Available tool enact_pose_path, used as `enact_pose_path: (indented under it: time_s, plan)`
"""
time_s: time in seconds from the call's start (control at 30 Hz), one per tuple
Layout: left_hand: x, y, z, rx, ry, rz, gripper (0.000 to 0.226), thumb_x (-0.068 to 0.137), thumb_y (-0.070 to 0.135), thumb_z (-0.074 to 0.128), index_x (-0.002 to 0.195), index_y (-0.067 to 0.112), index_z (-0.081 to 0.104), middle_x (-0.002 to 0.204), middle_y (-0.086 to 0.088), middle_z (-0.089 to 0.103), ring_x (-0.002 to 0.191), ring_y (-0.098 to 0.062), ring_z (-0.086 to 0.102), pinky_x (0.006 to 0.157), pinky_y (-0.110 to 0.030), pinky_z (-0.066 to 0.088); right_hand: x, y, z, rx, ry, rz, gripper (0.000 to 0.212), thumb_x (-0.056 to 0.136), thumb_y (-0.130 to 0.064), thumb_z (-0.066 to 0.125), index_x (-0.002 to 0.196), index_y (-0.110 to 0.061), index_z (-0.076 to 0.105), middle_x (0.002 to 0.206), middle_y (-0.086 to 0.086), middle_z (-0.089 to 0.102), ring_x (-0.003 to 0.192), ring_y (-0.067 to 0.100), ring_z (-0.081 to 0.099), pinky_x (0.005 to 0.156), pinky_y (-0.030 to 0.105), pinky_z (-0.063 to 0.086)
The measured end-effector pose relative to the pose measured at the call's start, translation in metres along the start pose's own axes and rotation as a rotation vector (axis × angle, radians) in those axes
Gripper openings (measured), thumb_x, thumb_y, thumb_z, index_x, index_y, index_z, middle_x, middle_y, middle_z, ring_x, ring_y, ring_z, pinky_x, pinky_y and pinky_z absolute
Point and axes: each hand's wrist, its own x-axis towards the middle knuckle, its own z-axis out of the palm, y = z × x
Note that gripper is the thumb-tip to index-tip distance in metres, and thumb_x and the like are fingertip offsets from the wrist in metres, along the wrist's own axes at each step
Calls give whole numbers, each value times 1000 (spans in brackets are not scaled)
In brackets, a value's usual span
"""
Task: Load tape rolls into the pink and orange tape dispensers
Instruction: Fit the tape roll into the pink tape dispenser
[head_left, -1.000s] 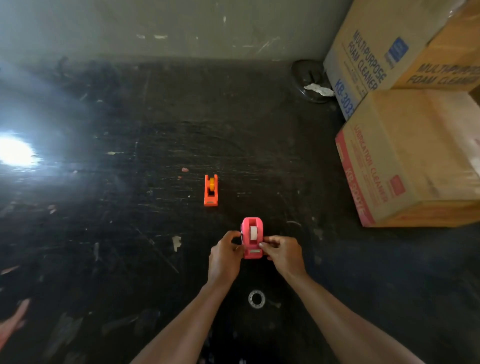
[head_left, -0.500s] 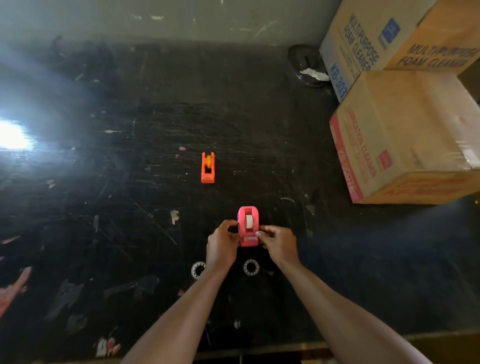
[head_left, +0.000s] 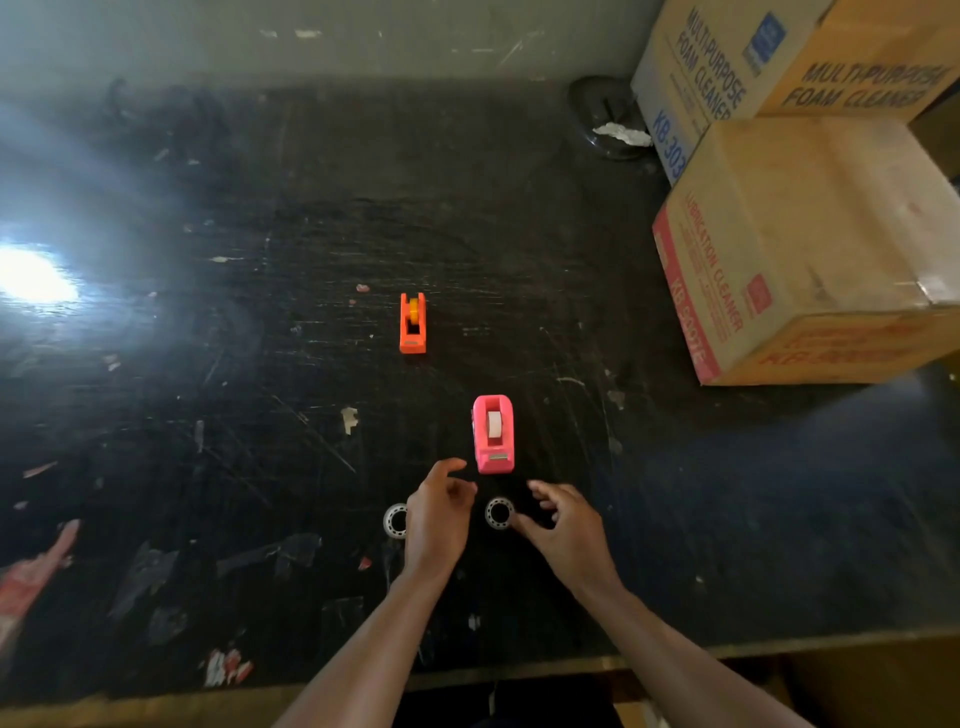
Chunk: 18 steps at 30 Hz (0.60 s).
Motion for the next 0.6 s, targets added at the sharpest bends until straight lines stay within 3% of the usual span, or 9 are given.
enact_pose_path:
  time_s: [0.23,0.6]
  plan:
    - [-10,-2,0,-9,13,-4,39,100,12,60,138,16,56,91,13,68,91,2,67,77,-14,48,-6,-1,11,-101,-23,-66,67,83,-42,80,143,-25,55,138,-9,56,129,8,46,109,26,41]
    - [9,18,0,9,48,34,39,99,11,60,137,16,57,106,2,74,94,-5,70,70,-11,47,0,-8,11,-11,17,-2,74,83,-55,76,145,-23,52,138,-6,56,130,8,49,107,31,46]
